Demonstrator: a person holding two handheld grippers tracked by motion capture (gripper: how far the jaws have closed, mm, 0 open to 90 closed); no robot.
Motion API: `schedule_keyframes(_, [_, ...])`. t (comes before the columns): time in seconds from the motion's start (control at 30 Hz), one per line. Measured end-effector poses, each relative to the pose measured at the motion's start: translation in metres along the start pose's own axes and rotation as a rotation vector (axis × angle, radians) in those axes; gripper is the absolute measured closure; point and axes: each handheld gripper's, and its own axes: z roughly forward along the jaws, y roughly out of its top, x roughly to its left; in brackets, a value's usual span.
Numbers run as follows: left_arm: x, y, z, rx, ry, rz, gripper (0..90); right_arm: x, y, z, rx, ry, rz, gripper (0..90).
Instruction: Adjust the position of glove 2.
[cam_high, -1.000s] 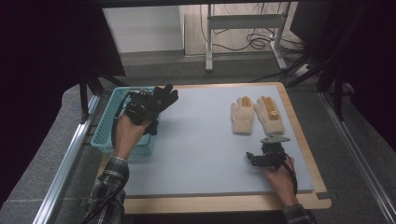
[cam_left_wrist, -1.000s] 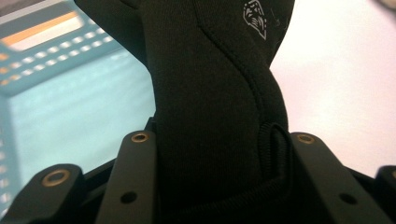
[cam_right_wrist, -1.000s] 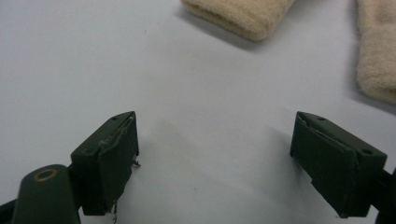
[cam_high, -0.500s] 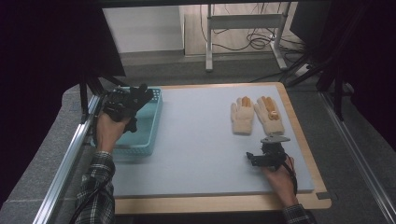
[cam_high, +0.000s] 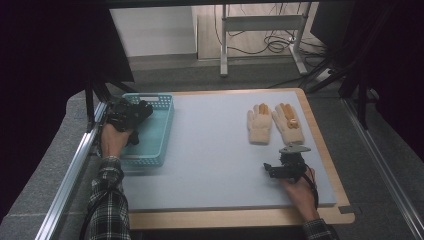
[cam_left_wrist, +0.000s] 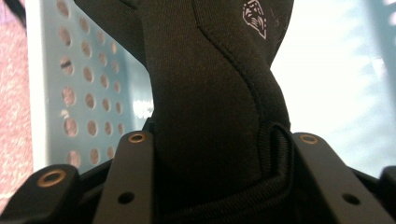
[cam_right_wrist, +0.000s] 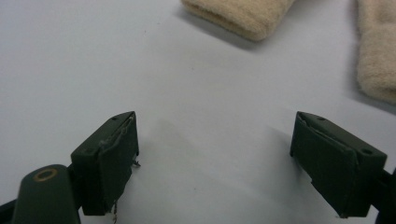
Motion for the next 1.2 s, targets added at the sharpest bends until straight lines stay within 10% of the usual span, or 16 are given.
schedule_keyframes(0.33, [0.006,-0.003,0.028,0.096,0.043,0.013,55.0,0.000,0.000,0.000,0.000,0.000,0.000,14.9])
schedule_keyframes(0.53, [-0.004,0.001,0.029,0.123,0.108,0.088,36.2,0.000,0.000,0.000,0.000,0.000,0.000,14.9])
schedule_keyframes(1.2, [-0.017,0.004,-0.023,-0.091,-0.168,0.070,10.4,0.000,0.000,0.000,0.000,-0.001,-0.001,14.9])
